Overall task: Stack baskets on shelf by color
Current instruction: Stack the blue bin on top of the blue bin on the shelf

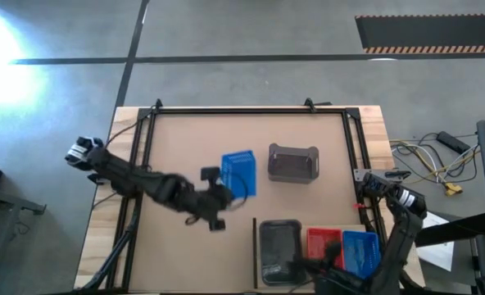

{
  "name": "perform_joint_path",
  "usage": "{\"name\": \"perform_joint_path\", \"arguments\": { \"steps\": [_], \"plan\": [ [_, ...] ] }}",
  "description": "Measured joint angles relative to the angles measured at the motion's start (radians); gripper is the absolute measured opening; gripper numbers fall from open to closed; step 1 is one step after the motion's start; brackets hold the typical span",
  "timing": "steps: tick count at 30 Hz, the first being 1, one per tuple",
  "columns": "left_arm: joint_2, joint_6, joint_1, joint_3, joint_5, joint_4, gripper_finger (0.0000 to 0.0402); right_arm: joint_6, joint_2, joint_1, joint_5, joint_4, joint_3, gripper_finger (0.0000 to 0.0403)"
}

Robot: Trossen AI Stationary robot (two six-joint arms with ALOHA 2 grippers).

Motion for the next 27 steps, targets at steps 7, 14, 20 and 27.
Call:
{"name": "perform_joint_path", "arguments": {
  "steps": [7,14,20,27],
  "plan": [
    [0.204,0.068,-0.062,0.223,-0.038,-0.033,0.0,-0.381,-0.02,-0.145,0.009,0.031,0.108,0.0095],
    [0.38,0.108,-0.057,0.406,-0.114,-0.131,0.0,-0.727,-0.021,-0.278,-0.06,0.097,0.174,0.0175],
    [0.412,0.135,-0.058,0.47,-0.121,-0.142,0.0,-0.739,-0.02,-0.383,-0.085,0.097,0.154,0.0183],
    [0.41,0.135,-0.061,0.469,-0.124,-0.142,0.0,-0.671,-0.021,-0.453,-0.156,0.033,0.149,0.0158]
  ]
}}
